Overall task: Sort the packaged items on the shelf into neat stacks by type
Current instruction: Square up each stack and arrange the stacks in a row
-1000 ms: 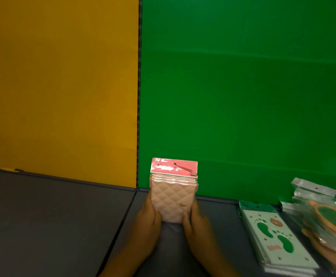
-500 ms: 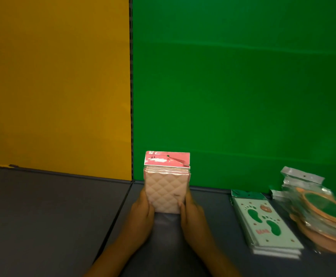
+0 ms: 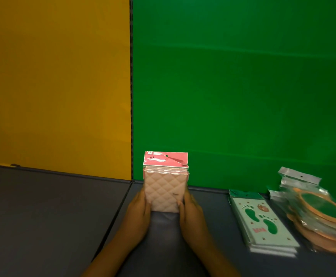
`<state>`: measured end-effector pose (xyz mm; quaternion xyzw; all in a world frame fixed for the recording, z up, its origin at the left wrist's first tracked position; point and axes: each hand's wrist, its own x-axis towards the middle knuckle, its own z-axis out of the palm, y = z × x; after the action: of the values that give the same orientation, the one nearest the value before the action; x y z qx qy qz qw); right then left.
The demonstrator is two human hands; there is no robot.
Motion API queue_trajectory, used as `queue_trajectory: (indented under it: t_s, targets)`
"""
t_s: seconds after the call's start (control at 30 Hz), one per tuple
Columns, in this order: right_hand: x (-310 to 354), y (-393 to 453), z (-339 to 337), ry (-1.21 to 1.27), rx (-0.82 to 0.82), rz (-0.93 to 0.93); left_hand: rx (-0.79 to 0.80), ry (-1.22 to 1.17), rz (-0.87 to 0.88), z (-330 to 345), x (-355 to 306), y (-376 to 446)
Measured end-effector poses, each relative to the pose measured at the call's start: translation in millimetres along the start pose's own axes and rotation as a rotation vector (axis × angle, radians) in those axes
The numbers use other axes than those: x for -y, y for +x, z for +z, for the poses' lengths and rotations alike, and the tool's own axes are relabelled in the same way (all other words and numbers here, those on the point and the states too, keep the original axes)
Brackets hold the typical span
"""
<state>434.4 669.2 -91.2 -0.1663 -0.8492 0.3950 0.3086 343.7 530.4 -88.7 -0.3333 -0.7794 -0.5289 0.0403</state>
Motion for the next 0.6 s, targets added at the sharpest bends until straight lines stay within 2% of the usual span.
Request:
queue_trajectory:
  t_s: [0.13, 0.37, 0.47, 0.6]
  targets:
    - [0.9, -3.1, -0.7, -0.042, -0.033, -0.080, -0.073, 0.061, 0.047, -3.7, -1.9, -0.2]
    - [22.5, -0.5, -14.6, -0.125, -0.052, -0.131, -0.079, 0.115, 0.058, -20.6, -5.6, -3.5]
    - [38.6, -2.1, -16.5, -0.074, -0.055, -0.069, -0.040, 0.142, 0.003, -38.1, -4.4, -0.7]
    - [51.7, -12.7, -10.7, -0.024, 0.017, 0.138, 0.029, 0.097, -0.116, -60.5, -7.2, 0.3]
